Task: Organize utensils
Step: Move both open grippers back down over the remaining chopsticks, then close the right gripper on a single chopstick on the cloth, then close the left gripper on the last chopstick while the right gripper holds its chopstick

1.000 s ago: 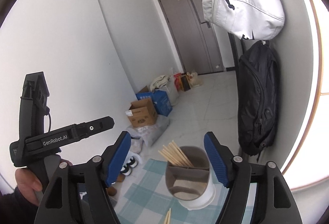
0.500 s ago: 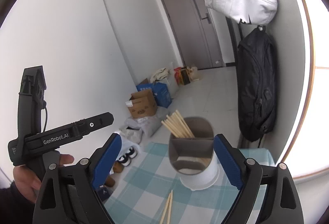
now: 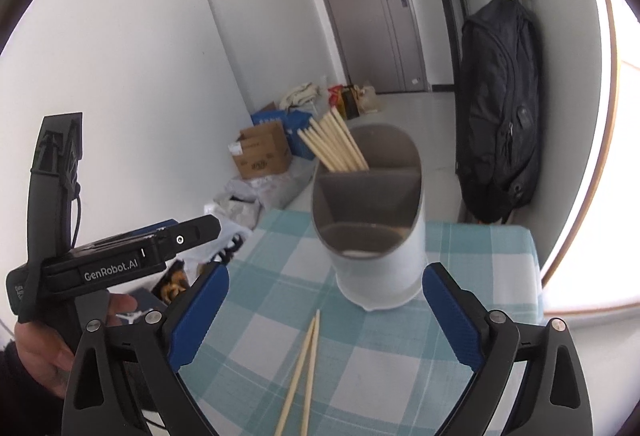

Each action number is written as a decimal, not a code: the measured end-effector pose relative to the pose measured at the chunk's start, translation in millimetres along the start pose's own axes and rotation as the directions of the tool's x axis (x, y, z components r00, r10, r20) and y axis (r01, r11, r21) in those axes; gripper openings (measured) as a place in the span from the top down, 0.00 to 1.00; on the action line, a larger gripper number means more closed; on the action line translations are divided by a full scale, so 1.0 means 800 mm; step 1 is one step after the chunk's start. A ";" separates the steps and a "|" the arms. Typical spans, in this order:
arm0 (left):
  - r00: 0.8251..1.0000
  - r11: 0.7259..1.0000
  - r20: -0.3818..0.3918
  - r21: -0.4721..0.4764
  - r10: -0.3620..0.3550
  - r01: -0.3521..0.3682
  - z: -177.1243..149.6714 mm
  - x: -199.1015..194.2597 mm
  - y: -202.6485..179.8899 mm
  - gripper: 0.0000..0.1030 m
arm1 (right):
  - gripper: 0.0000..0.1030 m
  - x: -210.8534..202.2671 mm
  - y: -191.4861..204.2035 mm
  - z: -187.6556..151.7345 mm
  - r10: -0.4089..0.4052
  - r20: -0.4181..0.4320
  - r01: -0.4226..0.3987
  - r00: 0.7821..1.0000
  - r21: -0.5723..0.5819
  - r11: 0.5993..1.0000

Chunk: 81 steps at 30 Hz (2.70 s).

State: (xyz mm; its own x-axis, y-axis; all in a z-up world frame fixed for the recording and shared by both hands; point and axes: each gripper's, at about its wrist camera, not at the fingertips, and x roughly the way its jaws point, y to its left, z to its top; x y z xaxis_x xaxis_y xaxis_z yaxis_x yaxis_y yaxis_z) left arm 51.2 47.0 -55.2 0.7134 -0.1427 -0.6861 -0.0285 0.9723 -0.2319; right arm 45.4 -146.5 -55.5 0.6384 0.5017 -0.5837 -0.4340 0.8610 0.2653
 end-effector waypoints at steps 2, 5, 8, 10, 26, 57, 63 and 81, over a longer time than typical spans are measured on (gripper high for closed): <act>1.000 1.000 -0.026 -0.009 0.001 -0.001 -0.003 0.010 0.008 0.24 | 0.05 0.012 0.001 -0.007 0.001 -0.032 -0.001 0.999 -0.008 1.000; 0.999 1.000 -0.053 -0.029 0.006 -0.007 -0.010 0.019 0.022 0.24 | 0.06 0.036 0.002 -0.017 0.002 -0.107 -0.004 0.994 -0.017 1.000; 0.996 0.998 -0.083 -0.058 0.017 -0.021 -0.014 0.027 0.035 0.24 | 0.13 0.065 0.007 -0.031 0.017 -0.200 -0.023 0.980 -0.029 0.999; 0.995 0.996 -0.095 -0.082 0.019 -0.027 -0.014 0.030 0.045 0.24 | 0.19 0.085 0.009 -0.040 0.017 -0.264 -0.027 0.964 -0.034 0.999; 0.990 0.978 -0.143 -0.208 0.000 -0.030 -0.010 0.038 0.079 0.24 | 0.73 0.183 0.039 -0.074 -0.169 -0.498 0.044 0.851 -0.253 0.967; 0.967 0.981 -0.255 -0.189 -0.015 -0.035 -0.026 0.061 0.084 0.24 | 0.96 0.146 0.011 -0.029 -0.102 -0.364 0.090 0.926 -0.051 0.995; 0.951 0.995 -0.305 -0.094 -0.055 0.027 -0.041 0.070 0.043 0.24 | 0.96 0.074 -0.016 -0.011 -0.041 -0.203 0.056 0.978 0.066 0.996; 0.884 0.995 -0.463 0.093 0.065 -0.025 -0.074 0.111 -0.019 0.43 | 0.96 -0.017 -0.099 -0.015 0.065 0.023 -0.069 0.998 0.348 0.935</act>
State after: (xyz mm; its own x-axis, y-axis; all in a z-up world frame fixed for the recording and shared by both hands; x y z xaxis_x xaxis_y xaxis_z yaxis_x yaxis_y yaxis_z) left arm 73.9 9.0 -153.3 0.3043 -0.1485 -0.9409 0.0192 0.9885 -0.1498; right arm 63.3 -222.4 -77.5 0.6237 0.5582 -0.5471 -0.2283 0.7996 0.5555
